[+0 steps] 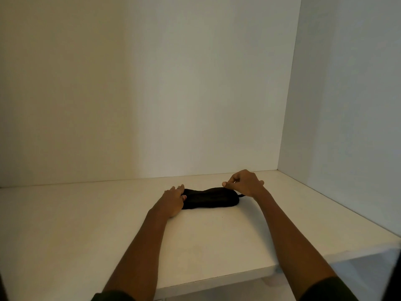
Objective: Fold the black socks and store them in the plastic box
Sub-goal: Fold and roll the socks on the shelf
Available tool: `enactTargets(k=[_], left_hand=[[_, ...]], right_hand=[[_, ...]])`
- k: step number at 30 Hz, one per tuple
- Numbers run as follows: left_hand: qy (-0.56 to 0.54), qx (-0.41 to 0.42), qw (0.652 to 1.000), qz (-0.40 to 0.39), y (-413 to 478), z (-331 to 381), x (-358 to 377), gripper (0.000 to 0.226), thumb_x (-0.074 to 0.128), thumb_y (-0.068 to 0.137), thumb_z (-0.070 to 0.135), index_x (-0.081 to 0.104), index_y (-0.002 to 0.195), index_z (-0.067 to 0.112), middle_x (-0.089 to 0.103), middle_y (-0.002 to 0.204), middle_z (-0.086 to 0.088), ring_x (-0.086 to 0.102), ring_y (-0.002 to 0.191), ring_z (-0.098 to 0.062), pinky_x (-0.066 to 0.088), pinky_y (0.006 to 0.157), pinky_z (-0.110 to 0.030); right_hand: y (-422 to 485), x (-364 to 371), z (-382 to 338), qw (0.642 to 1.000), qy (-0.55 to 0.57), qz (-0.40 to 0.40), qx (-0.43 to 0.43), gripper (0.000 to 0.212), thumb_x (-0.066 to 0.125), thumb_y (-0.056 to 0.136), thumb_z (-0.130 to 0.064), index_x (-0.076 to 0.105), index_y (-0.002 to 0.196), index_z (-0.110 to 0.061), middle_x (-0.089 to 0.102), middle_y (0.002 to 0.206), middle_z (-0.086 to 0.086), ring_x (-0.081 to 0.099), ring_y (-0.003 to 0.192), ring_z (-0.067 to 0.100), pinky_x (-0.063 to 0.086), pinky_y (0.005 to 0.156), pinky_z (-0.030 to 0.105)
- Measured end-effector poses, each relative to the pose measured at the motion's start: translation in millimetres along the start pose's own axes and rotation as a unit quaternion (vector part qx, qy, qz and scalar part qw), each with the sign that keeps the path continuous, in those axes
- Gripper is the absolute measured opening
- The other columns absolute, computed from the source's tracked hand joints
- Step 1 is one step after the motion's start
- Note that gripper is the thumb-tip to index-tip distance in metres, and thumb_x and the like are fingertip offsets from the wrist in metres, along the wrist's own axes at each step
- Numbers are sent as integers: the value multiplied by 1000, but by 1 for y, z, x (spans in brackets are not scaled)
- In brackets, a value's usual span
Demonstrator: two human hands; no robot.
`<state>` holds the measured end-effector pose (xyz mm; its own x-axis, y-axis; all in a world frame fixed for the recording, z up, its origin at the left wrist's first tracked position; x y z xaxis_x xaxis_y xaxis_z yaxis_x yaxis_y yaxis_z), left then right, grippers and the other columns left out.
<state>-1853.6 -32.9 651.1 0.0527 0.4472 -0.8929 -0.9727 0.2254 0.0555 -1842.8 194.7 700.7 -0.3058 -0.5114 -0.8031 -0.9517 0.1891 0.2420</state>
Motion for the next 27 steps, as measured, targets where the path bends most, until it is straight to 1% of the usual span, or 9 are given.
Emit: enactTargets(k=[3, 5, 9, 13, 18, 20, 22, 24, 27], left_hand=[[-11, 0, 1000, 5, -3, 2, -2, 50, 24, 104, 20, 16, 153, 14, 20, 158, -18, 17, 147, -33, 19, 117, -37], [-24, -1, 1000, 16, -4, 2, -5, 48, 23, 104, 16, 19, 152, 12, 28, 154, -19, 25, 143, -33, 24, 114, -36], [-49, -16, 998, 32, -5, -3, -8, 54, 26, 101, 9, 12, 153, 13, 28, 155, -18, 28, 142, -31, 27, 114, -35], [-80, -29, 994, 61, -7, -9, -13, 67, 32, 94, 0, 7, 154, 17, 46, 141, -19, 47, 127, -34, 39, 108, -40], [-78, -30, 994, 75, -12, -5, -16, 65, 31, 92, -5, 17, 153, 13, 21, 159, -12, 27, 144, -29, 27, 117, -37], [-82, -32, 993, 84, -12, -7, -18, 64, 32, 90, -8, 23, 151, 10, 22, 159, -12, 27, 144, -29, 27, 117, -36], [-83, -37, 992, 92, -10, -9, -19, 60, 33, 89, -8, 34, 146, 9, 37, 150, -17, 40, 135, -32, 35, 111, -37], [-76, -42, 991, 103, -9, -10, -21, 52, 35, 87, -8, 49, 135, 6, 54, 132, -19, 54, 117, -32, 45, 97, -33], [-67, -40, 991, 105, -9, -8, -21, 45, 35, 86, -9, 58, 123, 3, 61, 119, -18, 55, 91, -25, 44, 78, -28]], right_hand=[[-1, -3, 7, 1000, 13, 1, 21, 31, 70, 77, -49, 73, 80, -19, 57, 64, -14, 53, 82, 11, 30, 92, 42], [-1, -1, 8, 1000, 15, -5, 27, 32, 69, 78, -49, 73, 83, -18, 59, 68, -12, 52, 83, 11, 31, 94, 43], [2, 6, 11, 998, 37, -36, 26, 24, 66, 81, -43, 62, 62, -29, 62, 74, -11, 61, 91, 17, 40, 101, 52], [2, 9, 17, 996, 74, -44, 33, 23, 64, 82, -36, 61, 60, -29, 65, 69, -13, 66, 93, 20, 42, 100, 52], [1, 9, 20, 995, 78, -38, 45, 22, 72, 77, -35, 58, 62, -27, 65, 66, -10, 65, 91, 19, 41, 102, 50], [-1, 8, 20, 997, 50, -33, 50, 28, 73, 77, -39, 53, 62, -26, 61, 70, -10, 60, 89, 17, 38, 102, 46], [-2, 6, 21, 998, 6, -27, 57, 32, 72, 78, -41, 49, 63, -25, 57, 74, -8, 54, 86, 15, 34, 99, 43], [-4, 7, 21, 998, -26, -26, 60, 34, 71, 78, -42, 47, 61, -25, 56, 72, -9, 52, 85, 13, 31, 99, 43], [-6, 7, 21, 996, -57, -15, 62, 36, 71, 77, -46, 47, 61, -24, 59, 78, -8, 53, 85, 13, 27, 95, 40]])
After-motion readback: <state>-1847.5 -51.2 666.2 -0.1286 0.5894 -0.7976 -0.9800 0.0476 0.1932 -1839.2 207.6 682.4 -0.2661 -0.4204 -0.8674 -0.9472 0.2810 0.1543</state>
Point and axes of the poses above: each hand's wrist, its own y-axis towards the middle knuckle, its own x-axis out of the palm, z = x × y, the point moved 9 cm from there along y, towards the middle knuckle
